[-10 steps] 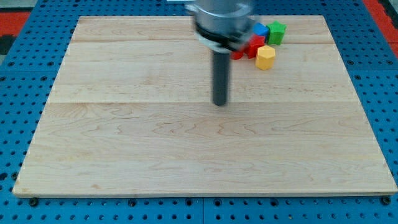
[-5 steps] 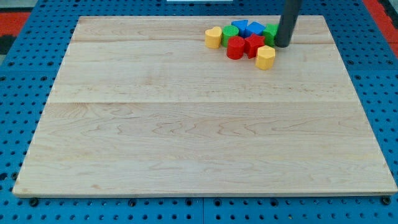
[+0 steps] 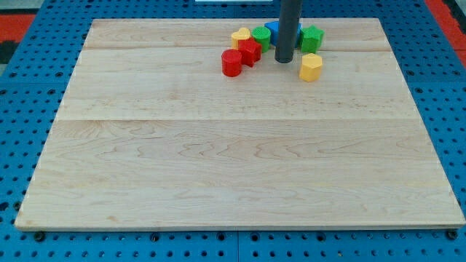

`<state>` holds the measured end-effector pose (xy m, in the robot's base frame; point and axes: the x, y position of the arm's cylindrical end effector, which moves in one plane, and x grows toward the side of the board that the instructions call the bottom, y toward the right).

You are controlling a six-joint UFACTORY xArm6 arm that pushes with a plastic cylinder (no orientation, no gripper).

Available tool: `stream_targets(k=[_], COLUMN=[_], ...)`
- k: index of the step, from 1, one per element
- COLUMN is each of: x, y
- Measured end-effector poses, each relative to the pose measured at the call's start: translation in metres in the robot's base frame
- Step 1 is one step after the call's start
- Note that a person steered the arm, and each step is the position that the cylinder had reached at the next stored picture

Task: Move red star towards top left

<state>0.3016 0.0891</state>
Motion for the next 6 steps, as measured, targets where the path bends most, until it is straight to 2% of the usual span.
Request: stream_targets(k=[4, 6], x=[-0.005, -0.016], y=[-0.049, -0.111])
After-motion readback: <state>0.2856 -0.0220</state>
